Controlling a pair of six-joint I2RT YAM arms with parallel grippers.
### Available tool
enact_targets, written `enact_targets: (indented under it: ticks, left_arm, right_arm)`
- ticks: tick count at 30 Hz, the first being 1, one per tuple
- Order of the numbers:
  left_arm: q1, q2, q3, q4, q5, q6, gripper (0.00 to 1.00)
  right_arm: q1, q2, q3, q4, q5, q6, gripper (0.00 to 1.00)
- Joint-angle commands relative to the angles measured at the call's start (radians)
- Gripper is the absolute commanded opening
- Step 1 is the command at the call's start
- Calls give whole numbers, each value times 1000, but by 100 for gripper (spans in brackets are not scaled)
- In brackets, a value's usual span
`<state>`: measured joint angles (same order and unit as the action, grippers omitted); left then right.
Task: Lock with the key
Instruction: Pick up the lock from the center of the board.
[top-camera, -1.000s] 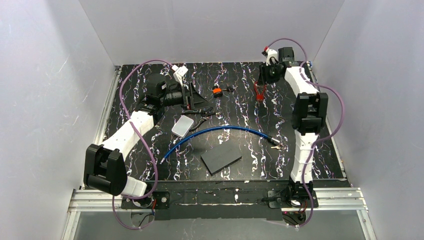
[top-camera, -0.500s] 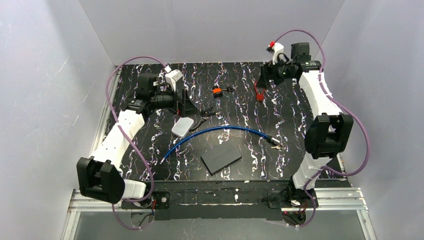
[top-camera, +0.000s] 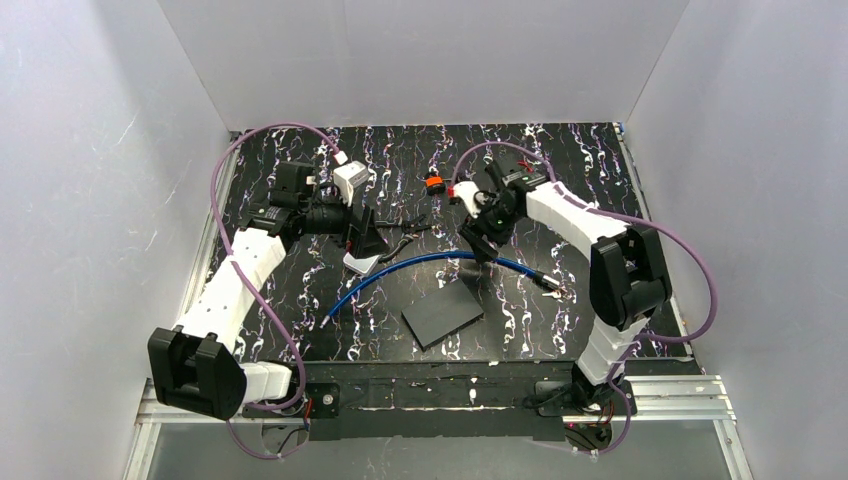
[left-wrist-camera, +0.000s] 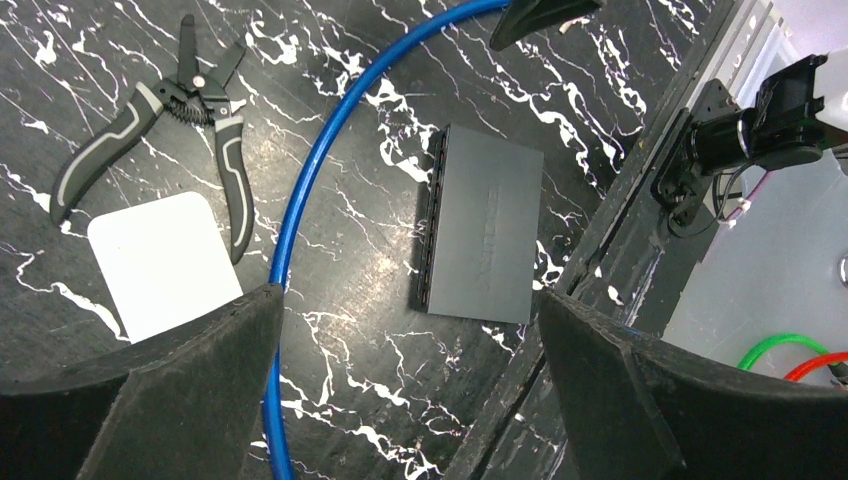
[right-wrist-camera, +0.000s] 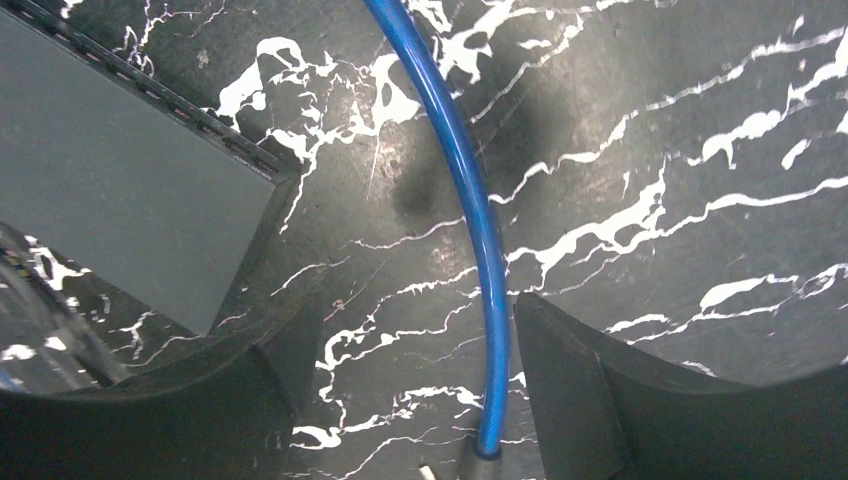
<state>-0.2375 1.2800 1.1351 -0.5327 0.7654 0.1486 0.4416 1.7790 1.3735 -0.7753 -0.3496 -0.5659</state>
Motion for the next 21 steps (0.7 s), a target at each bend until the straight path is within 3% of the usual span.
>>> enact_targets:
  ticks: [1,13,21]
  left_arm:
    - [7,-30,-16,-32,1,36,98]
    - [6,-48,-19,-31,-6,36,98]
    - [6,-43,-9,-27,-10,23,98]
  right_arm:
    - [64,-10,7,83,159,-33,76]
    - [118,153,74,64,249,-93,63]
    - [141,171,5,99,254,-110,57]
